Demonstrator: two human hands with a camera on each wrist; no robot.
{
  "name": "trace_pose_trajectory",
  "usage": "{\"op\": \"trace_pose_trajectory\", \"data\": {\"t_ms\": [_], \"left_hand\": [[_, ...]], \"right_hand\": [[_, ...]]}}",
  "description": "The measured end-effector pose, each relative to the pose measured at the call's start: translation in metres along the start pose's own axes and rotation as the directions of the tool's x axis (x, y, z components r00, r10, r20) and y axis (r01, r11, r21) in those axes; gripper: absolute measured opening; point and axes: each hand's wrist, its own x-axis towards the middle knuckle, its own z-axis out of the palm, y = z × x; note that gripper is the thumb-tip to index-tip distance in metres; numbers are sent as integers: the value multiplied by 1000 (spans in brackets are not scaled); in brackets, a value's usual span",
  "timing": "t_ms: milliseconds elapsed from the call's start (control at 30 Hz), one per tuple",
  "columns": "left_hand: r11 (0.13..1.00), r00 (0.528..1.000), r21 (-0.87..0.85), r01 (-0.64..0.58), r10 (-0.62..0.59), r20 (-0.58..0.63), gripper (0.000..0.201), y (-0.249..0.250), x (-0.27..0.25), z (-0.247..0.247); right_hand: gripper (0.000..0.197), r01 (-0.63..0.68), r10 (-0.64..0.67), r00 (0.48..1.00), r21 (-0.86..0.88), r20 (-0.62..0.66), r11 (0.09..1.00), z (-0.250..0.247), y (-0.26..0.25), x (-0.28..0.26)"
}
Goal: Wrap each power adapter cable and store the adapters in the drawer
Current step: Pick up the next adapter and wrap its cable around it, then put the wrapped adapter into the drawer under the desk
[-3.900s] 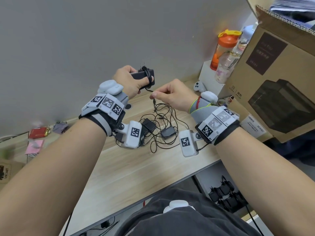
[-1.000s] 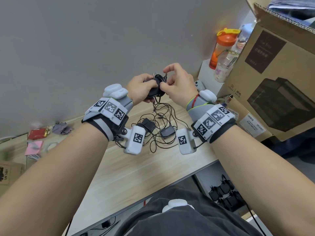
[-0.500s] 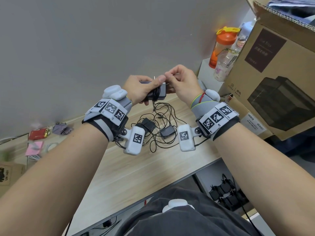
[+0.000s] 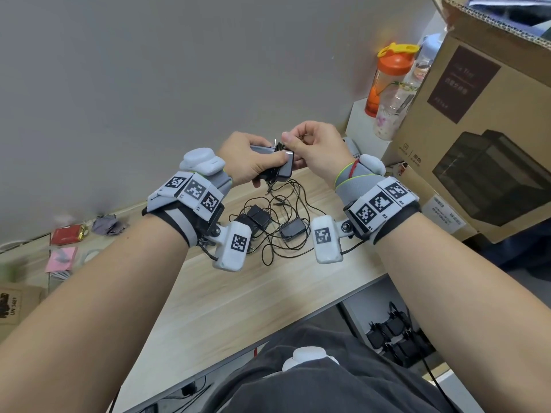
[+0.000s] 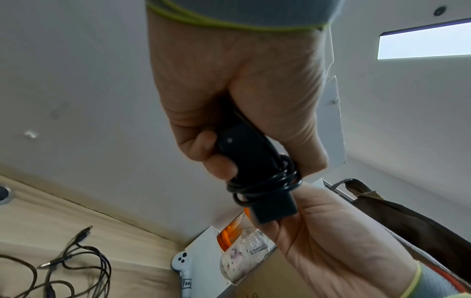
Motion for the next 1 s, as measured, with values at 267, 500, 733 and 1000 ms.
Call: {"op": "trace_pose_trajectory", "data": {"t_ms": [267,500,733,1000], "left_hand": [[1000,1000,-14,2,-2,10,32,1,2,4],[997,994,-45,-63,59,-93,45,-5,6,26],[995,997,-87,-42,36,-66,52,-23,21,70],[999,1000,-38,-4,4,5,42,-40,18,138]], "right_hand": [[32,-114,98,988,-141,-117,983,2,12,8],[21,-213,211,977,84,28,974,-10,8,-11],[46,-370,322,917,203,235,906,-30,31,-39],[43,-420,376,907,338,188,843,-65,88,-65]]}}
